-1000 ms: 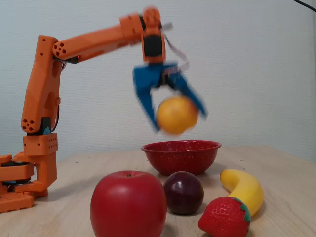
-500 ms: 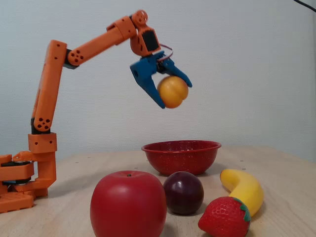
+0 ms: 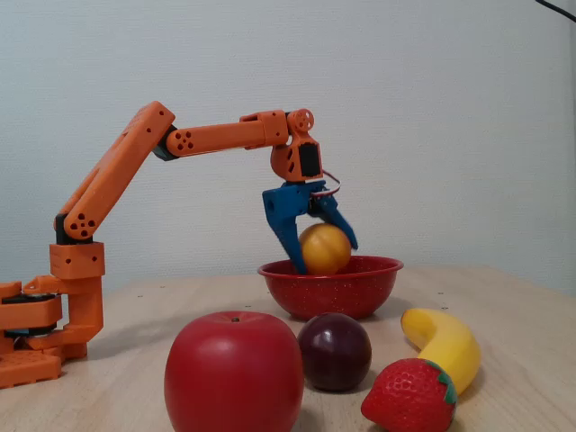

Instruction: Put the peach in the red bowl.

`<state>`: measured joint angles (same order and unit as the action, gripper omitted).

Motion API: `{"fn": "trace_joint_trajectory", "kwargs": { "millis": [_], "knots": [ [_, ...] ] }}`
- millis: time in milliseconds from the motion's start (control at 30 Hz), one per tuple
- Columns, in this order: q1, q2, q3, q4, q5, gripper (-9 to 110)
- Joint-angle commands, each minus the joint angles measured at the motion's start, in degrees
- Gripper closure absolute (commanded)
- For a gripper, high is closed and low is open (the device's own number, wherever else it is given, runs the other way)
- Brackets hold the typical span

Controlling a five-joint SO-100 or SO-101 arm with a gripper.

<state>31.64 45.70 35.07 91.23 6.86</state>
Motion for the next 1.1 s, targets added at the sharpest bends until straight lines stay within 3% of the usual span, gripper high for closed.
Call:
{"fn": "trace_joint_trajectory", "kwargs": {
  "millis": [0, 267, 467, 667, 1067],
  "knots": [
    [-1.93, 4.13, -6.33, -1.14, -0.26, 50],
    [-4.22, 6.42, -7.03, -2.72, -0.44, 54],
    [-7.38, 16.26, -2.81, -3.87, -1.67, 101],
    [-13.97, 33.84, 12.92, -7.38, -3.25, 101],
    [-28.39, 76.64, 66.09, -20.21, 0.00, 101]
  ]
}}
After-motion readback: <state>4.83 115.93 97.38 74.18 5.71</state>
